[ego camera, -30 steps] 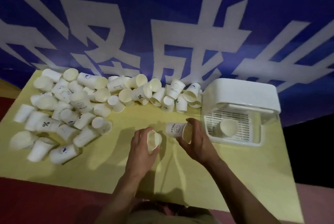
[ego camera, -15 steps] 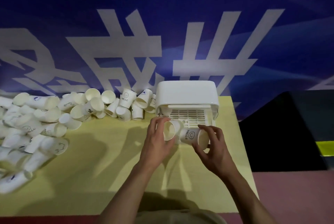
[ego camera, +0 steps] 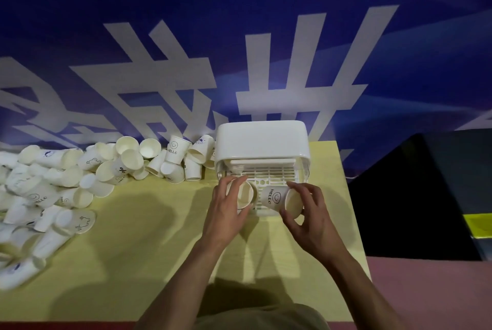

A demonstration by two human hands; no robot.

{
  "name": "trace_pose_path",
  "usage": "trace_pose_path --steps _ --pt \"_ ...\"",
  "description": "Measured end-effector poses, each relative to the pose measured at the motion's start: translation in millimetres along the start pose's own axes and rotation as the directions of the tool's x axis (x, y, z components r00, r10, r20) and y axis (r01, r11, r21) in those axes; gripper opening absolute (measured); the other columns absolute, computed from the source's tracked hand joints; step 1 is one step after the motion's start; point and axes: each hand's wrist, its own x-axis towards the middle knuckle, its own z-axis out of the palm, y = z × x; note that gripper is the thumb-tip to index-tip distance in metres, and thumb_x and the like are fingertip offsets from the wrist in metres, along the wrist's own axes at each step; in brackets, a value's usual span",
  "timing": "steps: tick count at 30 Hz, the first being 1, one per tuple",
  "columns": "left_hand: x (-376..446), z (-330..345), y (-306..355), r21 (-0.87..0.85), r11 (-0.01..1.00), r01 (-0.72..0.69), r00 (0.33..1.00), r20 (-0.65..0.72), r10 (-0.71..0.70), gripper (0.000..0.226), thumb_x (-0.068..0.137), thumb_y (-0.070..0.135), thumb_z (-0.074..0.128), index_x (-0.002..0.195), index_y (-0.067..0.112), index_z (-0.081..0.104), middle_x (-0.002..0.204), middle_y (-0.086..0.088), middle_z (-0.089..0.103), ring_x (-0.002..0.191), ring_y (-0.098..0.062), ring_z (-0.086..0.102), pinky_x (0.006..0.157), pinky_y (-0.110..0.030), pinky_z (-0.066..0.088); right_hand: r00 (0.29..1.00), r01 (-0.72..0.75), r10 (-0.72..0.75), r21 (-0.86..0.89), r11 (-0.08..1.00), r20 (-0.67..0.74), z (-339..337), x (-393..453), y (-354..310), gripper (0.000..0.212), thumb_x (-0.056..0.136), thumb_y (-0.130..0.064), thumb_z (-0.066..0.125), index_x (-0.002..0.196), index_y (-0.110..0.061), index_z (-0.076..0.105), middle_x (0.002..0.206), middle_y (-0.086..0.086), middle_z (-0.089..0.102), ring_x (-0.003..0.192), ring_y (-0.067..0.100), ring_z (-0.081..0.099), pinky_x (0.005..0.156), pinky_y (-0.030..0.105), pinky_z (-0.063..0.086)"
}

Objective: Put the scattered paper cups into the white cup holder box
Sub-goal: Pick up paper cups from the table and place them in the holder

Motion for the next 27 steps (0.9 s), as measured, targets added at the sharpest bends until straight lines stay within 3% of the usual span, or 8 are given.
trace_pose_path --steps 8,15,18,20,27 --pt "11 21 -12 0.066 0.993 0.096 0.987 0.120 -0.104 0.076 0.088 0.034 0.076 0.154 0.033 0.038 0.148 0.004 0.035 0.131 -0.023 0.039 0.109 -0.037 0.042 1.000 0.026 -0.026 0.047 0.999 0.007 0 9 -1 0.057 0.095 -0.036 0.070 0.146 -0.032 0.045 0.138 -0.007 0.041 0.126 0.011 0.053 0.097 0.037 0.056" --pt "13 27 -21 -0.027 0.986 0.162 0.971 0.181 -0.155 0.090 0.087 0.036 0.077 0.158 0.038 0.023 0.146 0.010 0.038 0.124 -0.018 0.040 0.105 -0.038 0.042 0.991 0.106 -0.111 0.061 0.992 0.078 13 22 -11 0.063 0.094 -0.039 0.070 0.148 -0.026 0.041 0.136 -0.009 0.043 0.124 0.011 0.054 0.094 0.037 0.058" --pt "13 27 -23 -0.051 0.980 0.192 0.968 0.176 -0.181 0.097 0.083 0.033 0.081 0.159 0.027 0.022 0.149 0.007 0.040 0.130 -0.021 0.040 0.108 -0.037 0.039 0.980 0.158 -0.158 0.014 0.987 0.120 26 30 -14 0.065 0.093 -0.035 0.073 0.150 -0.024 0.043 0.140 -0.005 0.044 0.122 0.007 0.052 0.098 0.034 0.054" --pt "11 27 -25 -0.067 0.978 0.199 0.966 0.183 -0.184 0.093 0.082 0.030 0.082 0.157 0.025 0.027 0.150 0.008 0.040 0.133 -0.020 0.040 0.110 -0.037 0.039 0.970 0.195 -0.185 -0.048 0.980 0.159 36 35 -14 0.067 0.094 -0.037 0.074 0.152 -0.023 0.043 0.143 -0.002 0.046 0.126 0.013 0.052 0.102 0.035 0.051" --pt "8 27 -30 -0.138 0.970 0.202 0.961 0.217 -0.169 0.081 0.087 0.025 0.076 0.152 0.041 0.030 0.143 0.014 0.043 0.126 -0.012 0.051 0.103 -0.039 0.049 0.952 0.209 -0.124 -0.297 0.932 0.280 75 60 -6 0.066 0.094 -0.041 0.070 0.154 -0.033 0.042 0.148 -0.004 0.047 0.131 0.024 0.050 0.097 0.043 0.054"
